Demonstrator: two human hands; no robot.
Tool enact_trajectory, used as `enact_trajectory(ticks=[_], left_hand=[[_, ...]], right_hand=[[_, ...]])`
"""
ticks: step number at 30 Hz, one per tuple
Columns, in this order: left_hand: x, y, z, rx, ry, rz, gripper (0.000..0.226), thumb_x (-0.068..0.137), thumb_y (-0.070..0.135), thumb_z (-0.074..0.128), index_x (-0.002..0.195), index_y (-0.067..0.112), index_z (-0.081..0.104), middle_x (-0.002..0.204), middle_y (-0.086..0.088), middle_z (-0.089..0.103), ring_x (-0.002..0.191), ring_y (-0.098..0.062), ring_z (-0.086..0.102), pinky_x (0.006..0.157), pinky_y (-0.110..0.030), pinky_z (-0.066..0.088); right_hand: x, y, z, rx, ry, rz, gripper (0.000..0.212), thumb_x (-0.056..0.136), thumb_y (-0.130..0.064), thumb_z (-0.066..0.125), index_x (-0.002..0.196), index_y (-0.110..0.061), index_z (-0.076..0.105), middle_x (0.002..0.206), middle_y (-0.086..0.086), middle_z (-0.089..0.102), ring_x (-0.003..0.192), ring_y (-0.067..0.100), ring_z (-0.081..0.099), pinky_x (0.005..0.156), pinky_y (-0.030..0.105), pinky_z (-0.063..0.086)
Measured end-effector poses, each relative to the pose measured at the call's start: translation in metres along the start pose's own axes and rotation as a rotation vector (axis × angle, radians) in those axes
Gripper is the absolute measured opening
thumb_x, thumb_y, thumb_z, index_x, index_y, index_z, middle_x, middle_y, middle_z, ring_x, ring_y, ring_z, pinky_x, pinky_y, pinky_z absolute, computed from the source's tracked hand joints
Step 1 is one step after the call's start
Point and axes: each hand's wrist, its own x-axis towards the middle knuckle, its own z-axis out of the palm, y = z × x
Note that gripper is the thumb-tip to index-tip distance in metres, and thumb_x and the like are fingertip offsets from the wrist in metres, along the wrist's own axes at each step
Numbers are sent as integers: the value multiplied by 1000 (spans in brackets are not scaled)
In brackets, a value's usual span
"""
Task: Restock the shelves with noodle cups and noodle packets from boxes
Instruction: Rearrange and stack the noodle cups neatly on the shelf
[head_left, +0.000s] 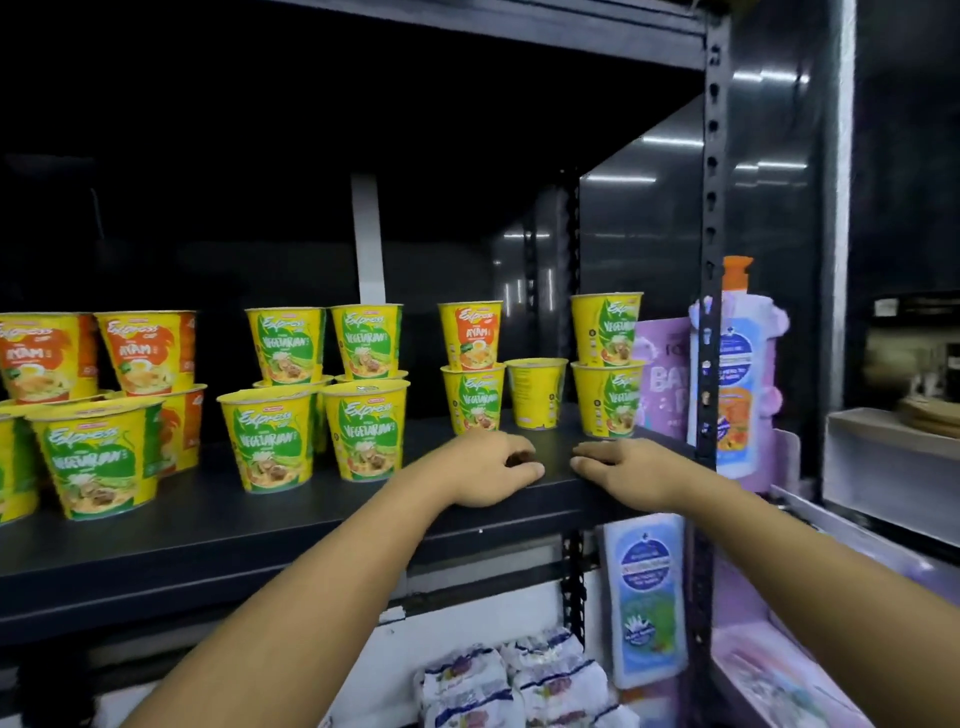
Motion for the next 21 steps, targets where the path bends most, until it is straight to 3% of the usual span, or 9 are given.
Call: enact_trajectory(ticks=[5, 10, 15, 18, 21], left_hand=[[32, 8, 3, -53, -61, -72, 65, 100, 63, 48, 154, 29, 46, 161, 3, 42, 145, -21, 41, 118, -37, 34], [52, 14, 6, -67, -82, -120, 61, 102, 61, 45, 155, 29, 46, 162, 4, 42, 146, -22, 40, 117, -35, 32], [53, 13, 12, -80, -122, -154, 59, 105, 61, 39, 157, 33, 42, 165, 8, 34, 151, -19, 32, 124, -37, 23], [53, 11, 11, -92, -90, -162, 59, 102, 62, 46, 153, 33, 48, 161, 8, 42, 147, -18, 39, 121, -37, 30], [60, 10, 3, -173, 96, -176, 50, 99, 55, 59, 141, 29, 62, 144, 10, 60, 128, -9, 53, 104, -29, 43]], right_hand=[[10, 30, -5, -36, 4, 11, 48, 105, -55, 42, 141, -30, 60, 147, 2, 57, 135, 24, 51, 110, 33, 40], [24, 54, -7, -62, 28, -50, 47, 101, -60, 41, 132, -33, 64, 133, 2, 66, 120, 25, 59, 101, 38, 49], [23, 63, 7, -207, 120, -142, 46, 105, -56, 27, 124, -28, 59, 125, 0, 67, 112, 26, 61, 93, 40, 49], [22, 64, 14, -237, 198, -159, 47, 105, -55, 26, 122, -26, 60, 122, -2, 68, 111, 25, 62, 90, 37, 48], [21, 65, 18, -241, 260, -171, 46, 105, -53, 27, 120, -26, 62, 120, -7, 68, 112, 21, 61, 88, 33, 46]])
